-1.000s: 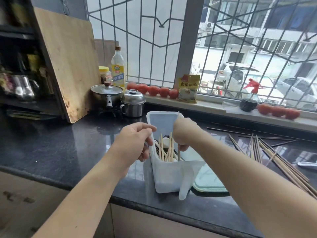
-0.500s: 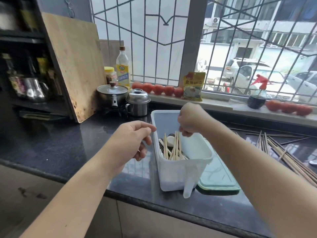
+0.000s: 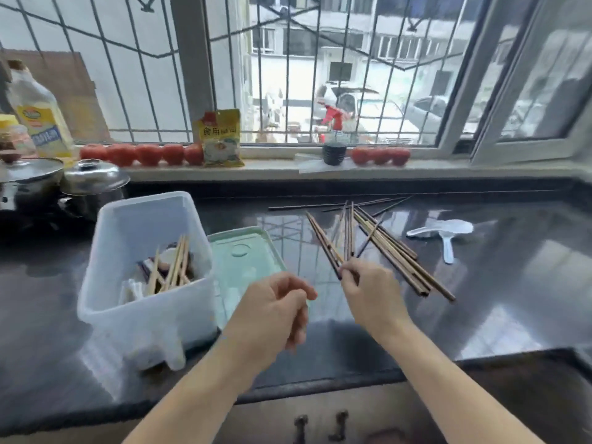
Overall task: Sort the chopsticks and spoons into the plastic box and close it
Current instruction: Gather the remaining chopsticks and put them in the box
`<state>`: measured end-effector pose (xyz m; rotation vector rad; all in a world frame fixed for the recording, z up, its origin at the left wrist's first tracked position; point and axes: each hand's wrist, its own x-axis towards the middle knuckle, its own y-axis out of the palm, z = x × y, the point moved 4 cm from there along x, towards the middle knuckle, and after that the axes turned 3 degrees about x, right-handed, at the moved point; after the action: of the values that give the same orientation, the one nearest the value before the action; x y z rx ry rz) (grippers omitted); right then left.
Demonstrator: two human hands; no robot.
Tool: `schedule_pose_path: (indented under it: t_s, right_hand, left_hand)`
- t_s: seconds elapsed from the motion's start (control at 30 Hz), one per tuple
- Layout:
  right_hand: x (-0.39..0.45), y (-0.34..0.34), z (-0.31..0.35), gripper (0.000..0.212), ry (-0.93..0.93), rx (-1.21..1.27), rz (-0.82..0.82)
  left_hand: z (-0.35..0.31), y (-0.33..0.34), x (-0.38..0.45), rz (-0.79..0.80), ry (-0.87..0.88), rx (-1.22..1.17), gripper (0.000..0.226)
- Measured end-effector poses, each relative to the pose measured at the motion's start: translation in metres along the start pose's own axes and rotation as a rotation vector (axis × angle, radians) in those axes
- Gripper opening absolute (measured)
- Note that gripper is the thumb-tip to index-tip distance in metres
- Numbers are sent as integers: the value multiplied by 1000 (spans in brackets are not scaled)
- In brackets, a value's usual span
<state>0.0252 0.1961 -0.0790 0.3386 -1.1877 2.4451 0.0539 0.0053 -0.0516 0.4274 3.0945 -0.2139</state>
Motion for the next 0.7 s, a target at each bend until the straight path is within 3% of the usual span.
schedule_pose_path:
  t_s: [0.1, 0.2, 0.3, 0.37, 0.5, 0.6, 0.7]
  right_hand:
    - [-1, -20, -60, 18, 39, -99, -80]
    - [-2, -30, -92, 18, 110, -76, -98]
    - [5, -26, -97, 15, 117, -18, -125]
    - [15, -13, -86, 11, 51, -35, -106]
    - [57, 27, -54, 21, -82, -129, -2]
    - [89, 55, -37, 35, -66, -313, 30]
    - [100, 72, -37, 33, -3, -456, 65]
  left_hand:
    - [37, 41, 34, -25, -29, 238, 25]
    - [48, 56, 66, -161, 153, 506, 19]
    - [53, 63, 86, -290, 461, 975, 18]
    - [60, 65, 93, -328, 481, 1194, 14]
    - [66, 60, 96, -398, 322, 1292, 16]
    - [68, 58, 96, -422, 339, 1268, 21]
    - [70, 58, 97, -439, 364, 1239, 16]
